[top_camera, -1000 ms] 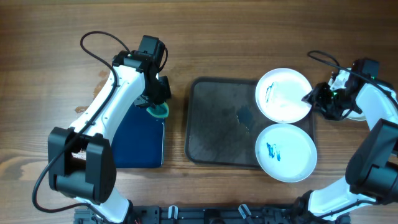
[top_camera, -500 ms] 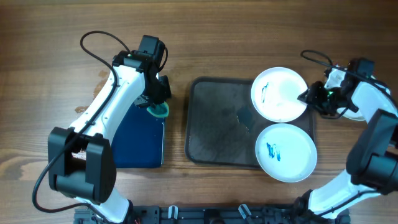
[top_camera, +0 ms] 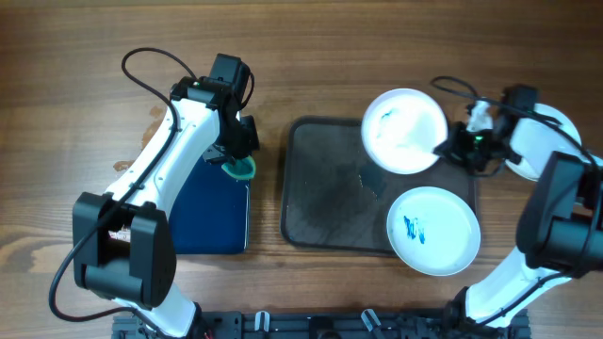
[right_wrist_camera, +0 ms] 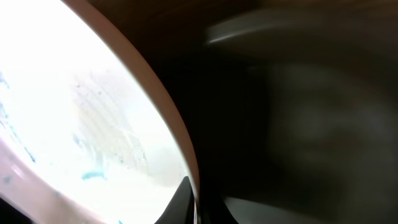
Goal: Clean dirty plates on tray and stack at the side
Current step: 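Grip the upper plate's rim with the right gripper and tilt it, then scrub the tilted plate with the sponge in the left gripper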
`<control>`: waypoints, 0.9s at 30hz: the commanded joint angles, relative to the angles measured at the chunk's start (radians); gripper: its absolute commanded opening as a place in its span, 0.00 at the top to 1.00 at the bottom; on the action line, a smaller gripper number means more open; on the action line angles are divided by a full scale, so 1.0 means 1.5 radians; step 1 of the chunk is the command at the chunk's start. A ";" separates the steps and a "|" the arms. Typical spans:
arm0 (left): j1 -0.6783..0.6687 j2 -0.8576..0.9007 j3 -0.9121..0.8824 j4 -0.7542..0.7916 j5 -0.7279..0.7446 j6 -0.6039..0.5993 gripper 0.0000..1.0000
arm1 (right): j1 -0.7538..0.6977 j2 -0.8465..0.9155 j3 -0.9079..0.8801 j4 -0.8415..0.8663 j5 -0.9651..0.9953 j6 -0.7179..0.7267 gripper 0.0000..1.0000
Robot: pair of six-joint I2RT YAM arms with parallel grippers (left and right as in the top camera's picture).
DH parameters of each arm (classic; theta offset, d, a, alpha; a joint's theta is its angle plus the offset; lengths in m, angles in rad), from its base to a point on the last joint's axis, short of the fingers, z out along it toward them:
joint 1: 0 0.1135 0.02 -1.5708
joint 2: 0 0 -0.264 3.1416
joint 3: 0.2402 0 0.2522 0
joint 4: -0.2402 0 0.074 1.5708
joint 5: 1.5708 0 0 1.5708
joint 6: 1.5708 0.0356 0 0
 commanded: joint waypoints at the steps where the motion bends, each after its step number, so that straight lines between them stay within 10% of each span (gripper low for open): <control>1: 0.002 -0.015 0.010 0.000 -0.001 0.006 0.96 | 0.099 0.019 -0.001 0.002 0.038 -0.017 0.95; 7: 0.002 -0.015 0.010 0.001 0.055 0.006 0.96 | 0.212 0.017 0.008 -0.037 0.154 0.064 0.95; 14: -0.057 -0.015 0.010 0.122 0.349 0.020 0.96 | 0.211 -0.022 0.009 -0.047 0.213 0.060 0.96; 27: -0.231 0.165 0.010 0.381 0.426 -0.174 0.96 | 0.216 -0.028 0.009 -0.046 0.213 0.057 0.95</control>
